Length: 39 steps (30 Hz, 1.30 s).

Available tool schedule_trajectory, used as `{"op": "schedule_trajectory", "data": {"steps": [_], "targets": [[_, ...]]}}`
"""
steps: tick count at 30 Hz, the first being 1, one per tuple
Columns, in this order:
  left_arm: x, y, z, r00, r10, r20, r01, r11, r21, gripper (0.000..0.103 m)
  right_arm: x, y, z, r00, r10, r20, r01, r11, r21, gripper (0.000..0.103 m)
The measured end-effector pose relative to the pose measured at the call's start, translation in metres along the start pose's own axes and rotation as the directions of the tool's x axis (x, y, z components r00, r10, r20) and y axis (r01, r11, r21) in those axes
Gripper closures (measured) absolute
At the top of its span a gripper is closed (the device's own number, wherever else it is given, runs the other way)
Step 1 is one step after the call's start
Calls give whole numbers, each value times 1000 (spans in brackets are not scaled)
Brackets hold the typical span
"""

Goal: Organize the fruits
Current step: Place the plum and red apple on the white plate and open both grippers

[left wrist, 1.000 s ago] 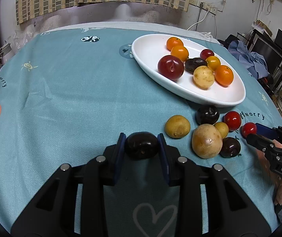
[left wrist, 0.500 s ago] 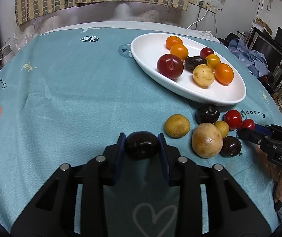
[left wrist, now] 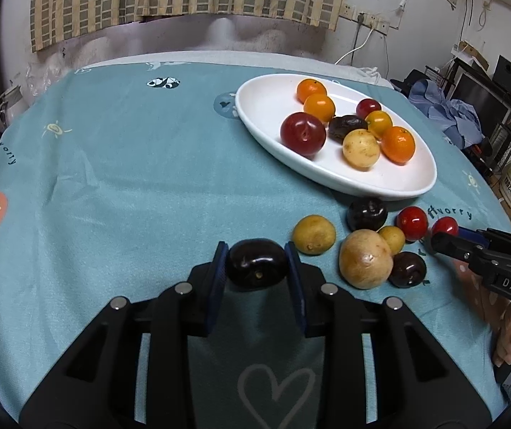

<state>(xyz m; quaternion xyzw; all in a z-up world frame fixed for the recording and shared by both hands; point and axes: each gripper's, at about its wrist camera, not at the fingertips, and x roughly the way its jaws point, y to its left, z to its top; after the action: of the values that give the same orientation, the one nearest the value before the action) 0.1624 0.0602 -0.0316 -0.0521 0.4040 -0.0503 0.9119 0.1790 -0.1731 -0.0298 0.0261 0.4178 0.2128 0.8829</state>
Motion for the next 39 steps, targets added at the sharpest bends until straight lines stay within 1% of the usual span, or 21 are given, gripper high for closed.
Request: {"op": "schedule_trajectory", "data": {"steps": [4, 7, 9, 10, 11, 13, 15, 17, 20, 22, 23, 27, 28, 30, 31, 32, 33, 36, 37, 38, 39], "targets": [[-9, -8, 0, 1000, -17, 19, 16, 1000, 17, 71, -15, -1, 1, 999, 13, 36, -13, 1000, 9, 75], [-25, -18, 7, 996, -59, 61, 57, 998, 34, 71, -46, 2, 9, 991, 20, 134, -21, 1000, 7, 75], [-35, -24, 19, 993, -83, 90, 80, 996, 30, 71, -63, 1, 17, 982, 32, 185, -35, 999, 17, 75], [-39, -27, 29, 990, -104, 100, 101, 994, 26, 71, -67, 1, 22, 980, 34, 195, -38, 999, 18, 75], [-41, -30, 38, 989, -106, 107, 103, 994, 29, 71, -70, 1, 32, 979, 36, 202, -40, 999, 12, 75], [-41, -36, 57, 988, -90, 128, 85, 995, 45, 71, -71, 3, 49, 978, 29, 207, -29, 1000, -2, 75], [-37, -41, 79, 986, -87, 144, 81, 996, 50, 71, -64, 6, 69, 980, 20, 199, -16, 1000, -21, 75], [-25, -46, 97, 985, -79, 151, 72, 996, 51, 71, -51, 7, 80, 982, 16, 188, -10, 1000, -30, 75], [3, -47, 114, 988, -72, 137, 67, 997, 40, 71, -23, 8, 84, 989, 20, 149, -14, 999, -40, 75], [20, -46, 121, 991, -70, 118, 66, 997, 33, 71, -5, 7, 83, 992, 7, 126, -1, 999, -46, 75], [35, -44, 125, 993, -67, 100, 65, 998, 24, 71, 2, 7, 83, 993, 2, 118, 4, 999, -46, 75], [70, -34, 127, 995, -78, 54, 79, 997, -10, 70, 30, -1, 83, 998, -10, 57, 11, 1000, -22, 74], [75, -31, 126, 995, -90, 46, 91, 995, -28, 70, 34, -6, 83, 999, -20, 38, 20, 1000, -3, 73], [81, -28, 124, 993, -110, 32, 111, 993, -41, 67, 32, -8, 82, 999, -13, 49, 12, 1000, 17, 61], [82, -27, 123, 994, -110, 28, 111, 993, -41, 57, 27, -9, 82, 998, -16, 67, 14, 1000, 27, 37], [76, -26, 123, 994, -96, 45, 98, 994, -47, 46, 18, -8, 81, 994, -25, 106, 21, 999, 37, 28], [72, -25, 123, 994, -92, 58, 95, 994, -53, 44, 12, -6, 81, 991, -21, 133, 17, 999, 34, 28], [45, -20, 122, 991, -101, 92, 108, 991, -75, 43, -15, 0, 82, 984, -5, 181, -1, 1000, 30, 28], [35, -18, 118, 989, -100, 105, 108, 991, -77, 38, -22, 0, 82, 981, 5, 194, -13, 999, 38, 27], [21, -16, 112, 989, -89, 122, 99, 992, -78, 30, -33, 2, 81, 978, 20, 210, -31, 998, 51, 25], [10, -16, 104, 989, -69, 134, 80, 994, -76, 27, -42, 3, 78, 976, 27, 214, -42, 997, 66, 22]]}}
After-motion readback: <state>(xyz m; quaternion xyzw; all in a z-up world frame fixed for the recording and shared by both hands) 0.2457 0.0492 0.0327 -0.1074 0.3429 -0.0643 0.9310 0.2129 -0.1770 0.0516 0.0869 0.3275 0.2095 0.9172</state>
